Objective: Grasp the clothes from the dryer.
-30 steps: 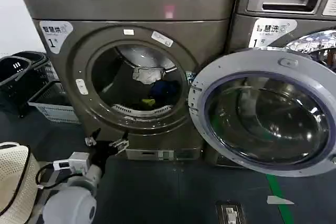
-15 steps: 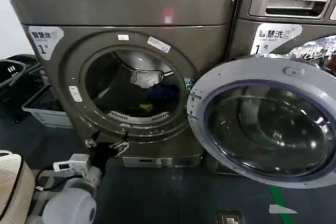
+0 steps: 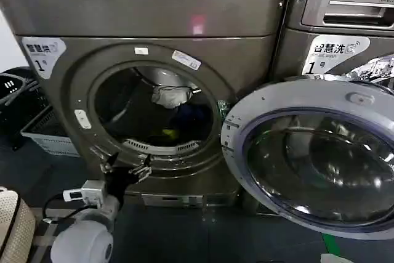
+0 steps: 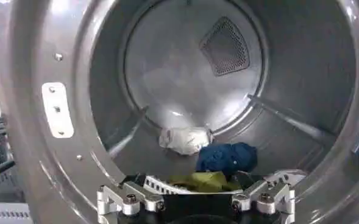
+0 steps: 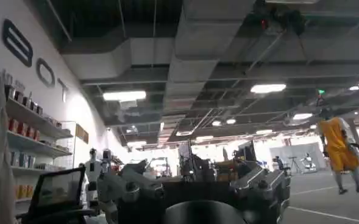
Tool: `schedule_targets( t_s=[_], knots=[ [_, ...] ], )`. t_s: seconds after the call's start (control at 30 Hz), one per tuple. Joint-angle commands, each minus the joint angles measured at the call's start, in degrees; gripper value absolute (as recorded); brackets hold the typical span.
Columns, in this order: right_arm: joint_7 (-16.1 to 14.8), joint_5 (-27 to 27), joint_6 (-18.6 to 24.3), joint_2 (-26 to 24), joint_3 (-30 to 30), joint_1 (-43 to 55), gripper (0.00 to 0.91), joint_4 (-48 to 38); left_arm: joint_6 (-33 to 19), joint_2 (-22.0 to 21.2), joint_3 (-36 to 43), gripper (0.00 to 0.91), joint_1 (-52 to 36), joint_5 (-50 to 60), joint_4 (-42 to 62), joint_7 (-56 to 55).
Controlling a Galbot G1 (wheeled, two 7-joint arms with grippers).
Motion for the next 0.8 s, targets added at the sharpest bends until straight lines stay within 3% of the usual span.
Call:
schedule_targets(
  t_s=[0.03,0.47,0.63,0.67,0.7,0.8],
  knots=[
    [0.00,-0.06,0.04,0.04,-0.07,0.04,0.907,0.02,2.80,0.12,-0.19,0.907,-0.14,0.18,0.34,1.21],
    [0.05,-1.46,1.35,0.16,-0.89,0.30,0.907,-0.37,2.80,0.24,-0.86,0.907,-1.48,8.04,2.24,5.48],
    [0.03,-1.53,1.53,0.07,-1.20,0.51,0.907,-0.53,2.80,0.92,-2.28,0.907,-5.98,27.99,5.61,23.23],
    [0.01,-1.55,1.54,0.04,-1.27,0.54,0.907,-0.50,1.65,1.69,-2.62,0.907,-6.82,35.36,6.33,31.52],
    [0.00,-1.58,1.60,0.01,-1.44,0.57,0.907,-0.45,-5.84,2.54,-3.14,0.907,-7.28,45.78,7.50,38.94],
    [0.00,-1.58,1.60,-0.04,-1.90,0.86,0.907,-0.11,-16.36,4.54,-3.22,0.907,-9.82,61.28,10.29,50.17]
  ],
)
